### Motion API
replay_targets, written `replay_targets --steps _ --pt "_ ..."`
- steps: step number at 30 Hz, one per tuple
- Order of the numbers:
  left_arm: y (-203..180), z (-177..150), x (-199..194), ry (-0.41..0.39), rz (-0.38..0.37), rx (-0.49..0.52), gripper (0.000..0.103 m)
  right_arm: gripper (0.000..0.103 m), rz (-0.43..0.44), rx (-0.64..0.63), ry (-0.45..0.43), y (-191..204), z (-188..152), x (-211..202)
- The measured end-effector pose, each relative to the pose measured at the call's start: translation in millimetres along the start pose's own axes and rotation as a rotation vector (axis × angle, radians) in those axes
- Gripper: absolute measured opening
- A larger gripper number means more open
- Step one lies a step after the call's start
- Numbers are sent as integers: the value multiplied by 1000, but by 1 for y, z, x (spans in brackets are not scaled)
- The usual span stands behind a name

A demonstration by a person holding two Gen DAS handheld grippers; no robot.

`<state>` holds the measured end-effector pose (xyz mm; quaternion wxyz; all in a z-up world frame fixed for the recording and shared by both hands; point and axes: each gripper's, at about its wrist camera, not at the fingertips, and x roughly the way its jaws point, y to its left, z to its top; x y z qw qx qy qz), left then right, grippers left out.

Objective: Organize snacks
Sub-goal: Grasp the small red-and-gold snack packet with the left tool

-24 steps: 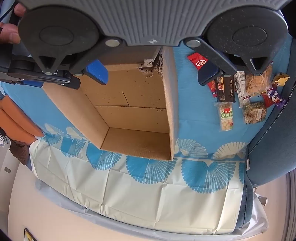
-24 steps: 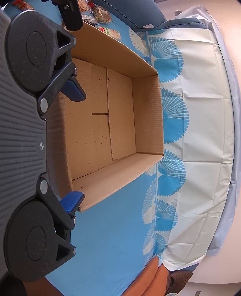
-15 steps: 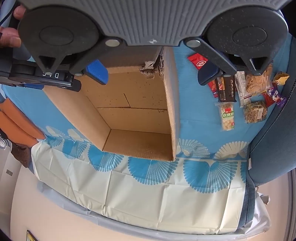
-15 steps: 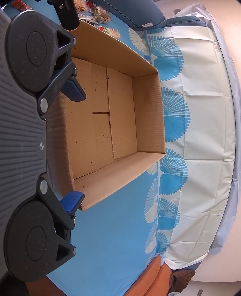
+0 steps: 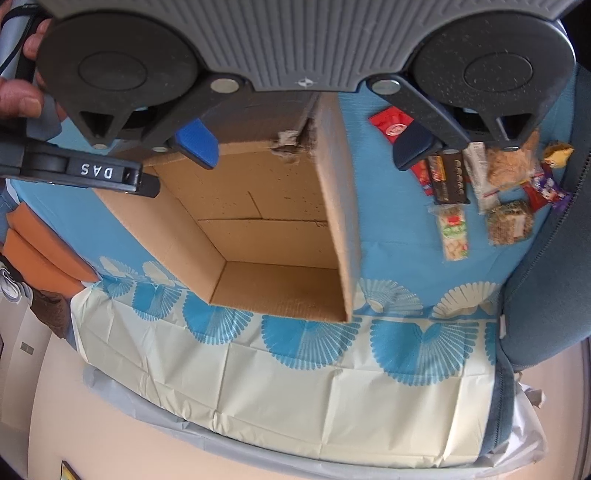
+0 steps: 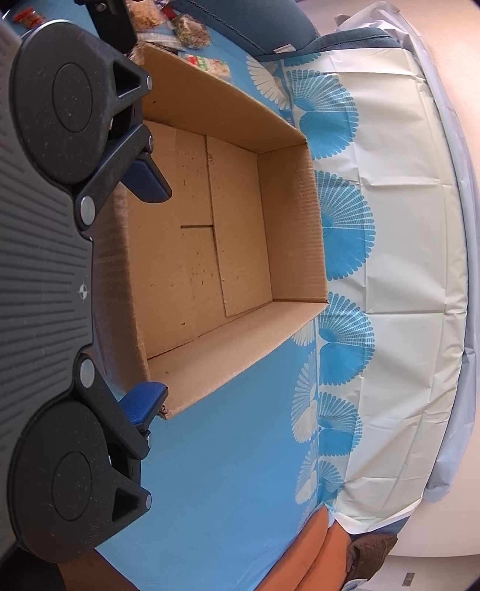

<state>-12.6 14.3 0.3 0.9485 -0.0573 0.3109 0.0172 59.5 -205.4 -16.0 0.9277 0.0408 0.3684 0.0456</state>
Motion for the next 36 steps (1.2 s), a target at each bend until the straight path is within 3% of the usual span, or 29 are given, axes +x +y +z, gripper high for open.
replay_targets --steps 1,2,4,5,11,14,21,25,29,30,31,36 --pt "4 0 -2 1 -2 1 70 100 4 3 -3 2 1 -1" --pt "8 0 -4 2 -10 -1 60 98 8 3 -6 4 2 -1" --pt "22 3 -6 95 8 6 37 97 27 4 -9 11 3 -2" --pt "29 3 -7 121 7 -4 32 94 40 3 -12 15 3 -2" --pt "72 -23 -3 220 31 -5 33 74 141 -27 -37 45 10 -8" --pt "102 -44 10 334 24 -109 34 74 181 -42 -43 60 12 -10" --pt "140 -64 35 474 142 -117 39 75 260 -48 -30 89 16 -8" --pt "132 -69 35 529 150 -71 40 76 305 -57 -24 101 17 -8" --pt "121 -75 40 525 139 -34 38 77 347 -75 -21 114 17 -8" --pt "119 -77 41 526 140 -26 34 77 356 -82 -20 117 17 -8" --pt "114 -78 44 524 135 -22 22 77 367 -91 -20 121 16 -9" --pt "120 -74 44 454 101 -93 18 77 405 -127 -8 137 13 -9"
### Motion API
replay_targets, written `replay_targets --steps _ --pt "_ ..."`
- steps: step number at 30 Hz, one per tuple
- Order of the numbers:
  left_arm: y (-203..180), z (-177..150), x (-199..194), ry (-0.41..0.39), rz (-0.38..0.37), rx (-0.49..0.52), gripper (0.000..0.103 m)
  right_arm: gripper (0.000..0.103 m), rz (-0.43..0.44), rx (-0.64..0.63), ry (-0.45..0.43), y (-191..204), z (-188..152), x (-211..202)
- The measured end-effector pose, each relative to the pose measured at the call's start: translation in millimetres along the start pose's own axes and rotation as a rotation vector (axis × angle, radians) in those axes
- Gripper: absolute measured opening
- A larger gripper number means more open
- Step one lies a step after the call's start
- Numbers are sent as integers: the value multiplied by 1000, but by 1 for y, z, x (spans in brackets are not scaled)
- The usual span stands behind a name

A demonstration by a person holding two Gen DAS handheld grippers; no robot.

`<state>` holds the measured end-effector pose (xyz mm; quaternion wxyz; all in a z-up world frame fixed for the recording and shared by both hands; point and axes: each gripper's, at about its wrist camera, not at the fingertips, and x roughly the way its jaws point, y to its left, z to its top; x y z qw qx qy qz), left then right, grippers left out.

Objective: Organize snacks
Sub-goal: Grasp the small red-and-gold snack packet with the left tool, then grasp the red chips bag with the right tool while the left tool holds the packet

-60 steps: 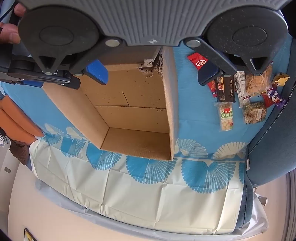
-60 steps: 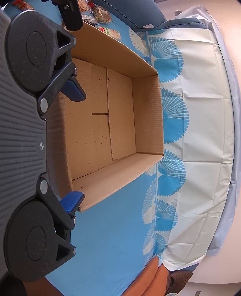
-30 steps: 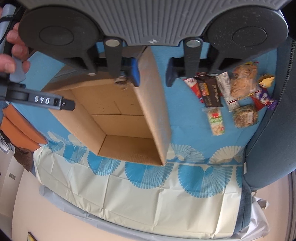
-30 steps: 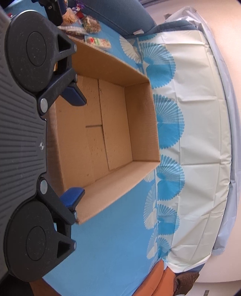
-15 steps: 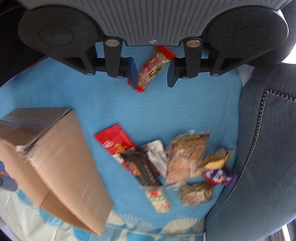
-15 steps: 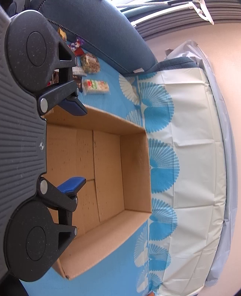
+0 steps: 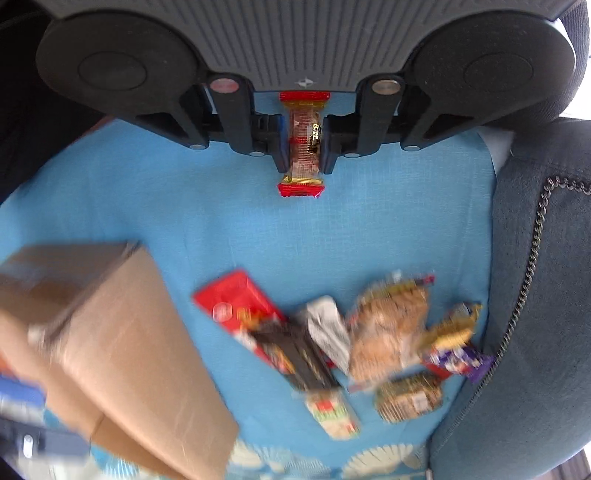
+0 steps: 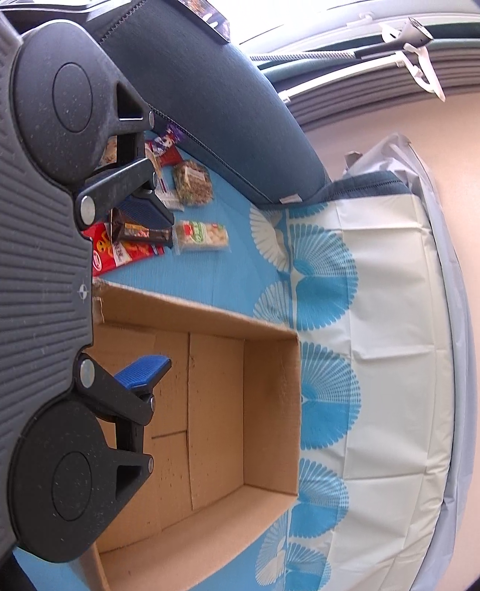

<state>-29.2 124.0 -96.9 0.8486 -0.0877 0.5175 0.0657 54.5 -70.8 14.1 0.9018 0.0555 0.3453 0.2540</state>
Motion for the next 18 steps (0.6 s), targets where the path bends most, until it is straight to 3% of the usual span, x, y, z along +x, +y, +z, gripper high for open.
replay_targets --steps 4,8,10,13,18 --pt "18 26 -14 -98 38 -21 18 77 39 -41 17 15 -4 8" --pt "48 48 -7 -105 26 -43 18 76 89 -153 24 47 -13 21" --pt "62 50 -1 -86 -23 -75 18 72 105 -241 37 67 -21 35" --pt "73 50 7 -52 -85 -144 18 66 78 -346 91 88 -33 62" --pt "59 50 4 -83 -16 -90 19 68 -35 -346 225 90 -51 118"
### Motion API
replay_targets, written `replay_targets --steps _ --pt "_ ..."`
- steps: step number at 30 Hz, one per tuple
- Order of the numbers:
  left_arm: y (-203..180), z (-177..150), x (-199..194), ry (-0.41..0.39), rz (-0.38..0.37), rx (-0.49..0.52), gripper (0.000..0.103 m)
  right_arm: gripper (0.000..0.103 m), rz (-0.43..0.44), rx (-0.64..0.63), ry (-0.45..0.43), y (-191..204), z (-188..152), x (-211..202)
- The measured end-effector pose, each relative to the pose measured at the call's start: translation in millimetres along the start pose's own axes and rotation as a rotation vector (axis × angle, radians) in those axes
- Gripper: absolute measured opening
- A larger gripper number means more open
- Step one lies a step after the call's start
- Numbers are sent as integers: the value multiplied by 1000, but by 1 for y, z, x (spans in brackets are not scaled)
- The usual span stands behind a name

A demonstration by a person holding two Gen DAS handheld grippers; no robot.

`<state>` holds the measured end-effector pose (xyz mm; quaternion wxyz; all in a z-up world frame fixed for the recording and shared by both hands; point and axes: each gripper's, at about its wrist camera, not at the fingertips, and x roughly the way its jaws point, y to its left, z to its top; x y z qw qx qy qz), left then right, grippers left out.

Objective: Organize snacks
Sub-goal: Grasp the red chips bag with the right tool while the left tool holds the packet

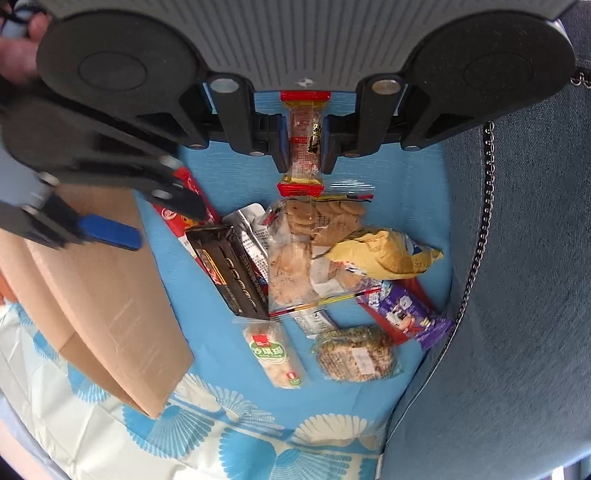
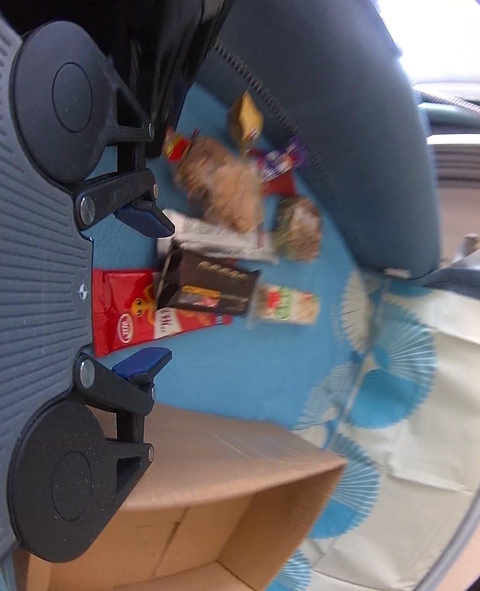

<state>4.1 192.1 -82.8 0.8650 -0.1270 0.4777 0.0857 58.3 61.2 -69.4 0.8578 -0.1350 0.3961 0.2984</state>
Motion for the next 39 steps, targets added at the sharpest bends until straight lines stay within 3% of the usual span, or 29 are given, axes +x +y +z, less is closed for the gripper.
replay_targets --steps 4,9,12,13,14,18,21,22,23,24,28,31,33,34,35,39 --pt "-6 -1 -4 -10 52 64 19 71 -26 -21 70 -1 -8 31" --pt "1 0 -5 0 40 34 19 74 -33 -42 73 2 -11 38" --pt "2 0 -6 3 38 26 19 70 0 4 87 -5 -11 39" --pt "2 0 -6 3 39 26 19 66 22 36 90 -9 -11 40" --pt "2 1 -5 4 39 26 19 55 42 58 90 -12 -12 39" --pt "3 3 -6 0 37 20 19 48 60 42 67 -8 -16 30" --pt "4 2 -8 -3 38 7 19 35 78 61 47 -10 -16 19" --pt "4 2 -9 -5 38 3 19 28 85 64 43 -9 -16 15" --pt "4 2 -10 -7 37 0 19 7 105 65 44 -9 -16 11" --pt "4 2 -11 -7 38 -2 19 6 115 65 57 -7 -17 7" --pt "3 2 -15 -5 39 -14 19 6 135 24 86 2 -25 -10" --pt "0 5 -23 -16 28 -23 19 9 101 -5 43 7 -25 -19" --pt "-4 6 -29 -28 23 -20 19 33 33 -34 -5 9 -23 -20" --pt "-6 6 -31 -33 22 -16 19 52 15 -38 -19 9 -22 -19" --pt "-7 6 -33 -36 20 -13 19 59 4 -34 -21 6 -23 -17" --pt "-7 6 -27 -25 12 -16 19 60 11 19 27 -6 -19 3"
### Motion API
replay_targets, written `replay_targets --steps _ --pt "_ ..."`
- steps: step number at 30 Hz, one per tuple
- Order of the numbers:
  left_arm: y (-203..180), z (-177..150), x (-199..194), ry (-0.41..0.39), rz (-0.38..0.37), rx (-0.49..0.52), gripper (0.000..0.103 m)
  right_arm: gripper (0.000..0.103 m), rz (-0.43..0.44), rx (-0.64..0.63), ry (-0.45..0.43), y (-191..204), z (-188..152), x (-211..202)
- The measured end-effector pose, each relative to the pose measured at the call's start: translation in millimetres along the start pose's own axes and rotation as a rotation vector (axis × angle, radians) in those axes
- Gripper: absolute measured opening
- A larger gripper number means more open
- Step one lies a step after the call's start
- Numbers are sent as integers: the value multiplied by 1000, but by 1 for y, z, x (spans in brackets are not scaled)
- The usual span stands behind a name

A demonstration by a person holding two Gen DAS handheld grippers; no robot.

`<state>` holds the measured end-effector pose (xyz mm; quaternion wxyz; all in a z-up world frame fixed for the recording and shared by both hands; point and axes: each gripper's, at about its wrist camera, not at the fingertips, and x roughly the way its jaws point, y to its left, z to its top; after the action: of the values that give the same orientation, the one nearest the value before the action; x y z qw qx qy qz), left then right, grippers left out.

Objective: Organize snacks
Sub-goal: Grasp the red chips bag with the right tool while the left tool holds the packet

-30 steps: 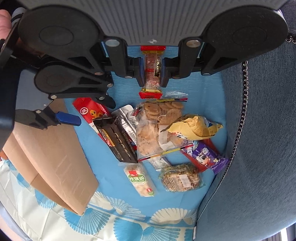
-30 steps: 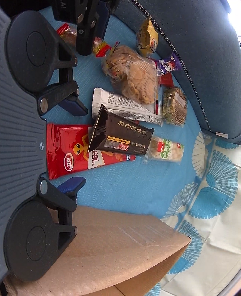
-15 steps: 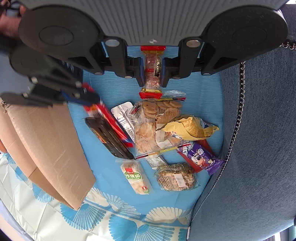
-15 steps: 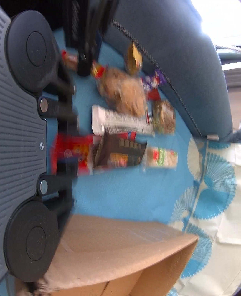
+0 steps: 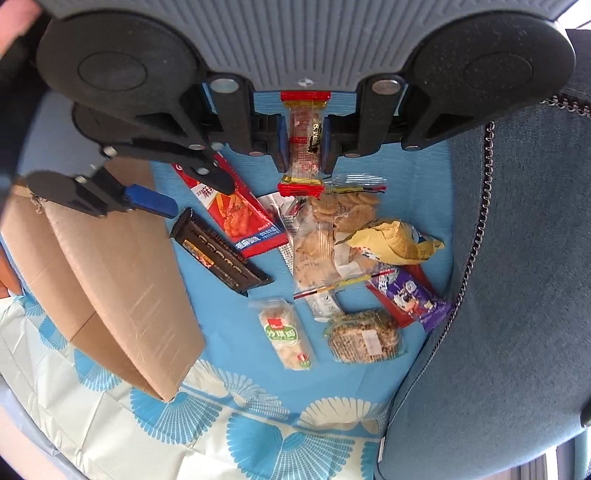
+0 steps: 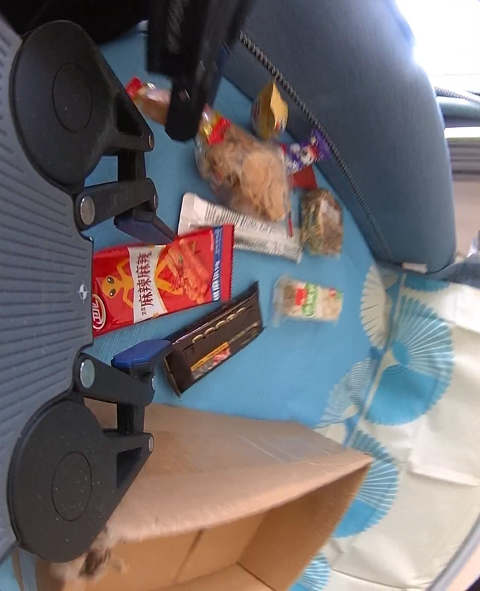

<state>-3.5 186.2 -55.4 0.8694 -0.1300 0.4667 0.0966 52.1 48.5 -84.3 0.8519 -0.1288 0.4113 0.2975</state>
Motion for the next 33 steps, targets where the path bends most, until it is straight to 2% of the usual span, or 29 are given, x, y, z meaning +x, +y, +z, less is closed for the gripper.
replay_targets --steps 2,5,8,9,11,16,20,24,27,28,30,33 --pt "4 0 7 16 0 -9 20 70 12 -8 28 -1 1 11" --pt "9 0 13 34 -12 -28 20 74 6 -32 48 2 2 24" --pt "12 -1 16 39 -16 -35 20 74 32 16 61 -3 5 29" --pt "12 -1 17 41 -15 -36 20 72 59 51 73 -6 5 31" --pt "12 -1 17 40 -13 -34 21 54 95 98 74 -11 5 29" --pt "10 -3 14 31 -14 -24 28 44 141 104 63 -9 3 18" --pt "11 -6 9 29 -21 -27 31 38 139 90 52 -2 -3 3" --pt "13 -11 5 51 -50 -47 34 38 110 72 96 3 -13 -14" --pt "10 -14 5 61 -41 -38 34 41 124 63 120 5 -20 -21" --pt "8 -15 6 61 -34 -28 34 45 137 62 121 5 -21 -22" --pt "5 -14 10 69 -21 -19 34 46 151 60 112 4 -22 -21" --pt "3 -14 16 83 -8 -10 34 55 153 59 121 3 -24 -16"
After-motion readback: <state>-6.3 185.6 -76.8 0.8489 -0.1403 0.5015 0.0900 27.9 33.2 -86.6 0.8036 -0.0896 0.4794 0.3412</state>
